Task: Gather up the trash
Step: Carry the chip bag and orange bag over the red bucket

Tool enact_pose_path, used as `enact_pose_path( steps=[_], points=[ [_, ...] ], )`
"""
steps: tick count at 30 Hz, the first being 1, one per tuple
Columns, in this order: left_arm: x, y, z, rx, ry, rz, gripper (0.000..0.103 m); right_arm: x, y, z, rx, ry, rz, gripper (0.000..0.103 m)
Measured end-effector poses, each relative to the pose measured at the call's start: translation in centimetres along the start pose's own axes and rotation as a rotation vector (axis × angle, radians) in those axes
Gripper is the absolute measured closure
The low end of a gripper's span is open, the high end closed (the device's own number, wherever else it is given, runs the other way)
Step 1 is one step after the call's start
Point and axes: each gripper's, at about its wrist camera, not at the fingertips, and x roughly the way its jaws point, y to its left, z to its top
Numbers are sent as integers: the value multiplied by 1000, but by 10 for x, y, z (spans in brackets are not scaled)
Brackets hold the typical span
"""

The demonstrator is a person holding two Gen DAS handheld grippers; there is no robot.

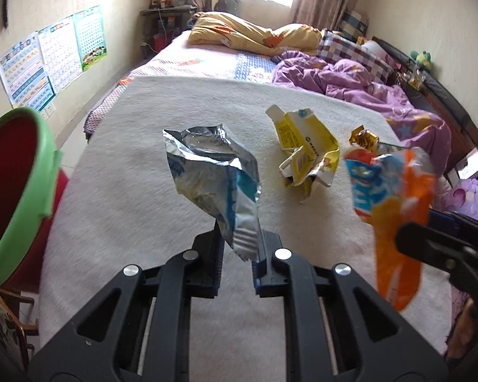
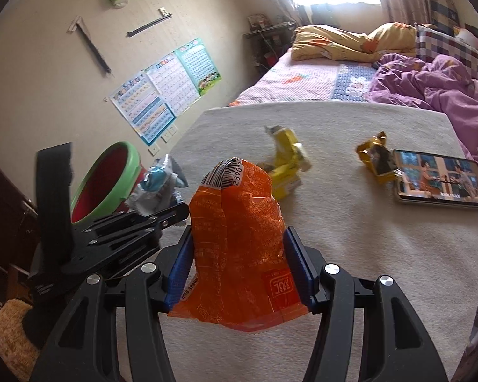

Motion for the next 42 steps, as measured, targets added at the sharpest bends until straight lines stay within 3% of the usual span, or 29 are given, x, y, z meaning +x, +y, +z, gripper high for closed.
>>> enact_pose_path(
  steps=[14, 42],
  points=[
    [-58, 18, -7, -63, -114, 43, 89, 4, 44, 3, -86, 1, 43, 48],
    [-77, 48, -12, -80, -154, 94, 89, 26, 73, 6, -122, 15, 55, 48]
  ],
)
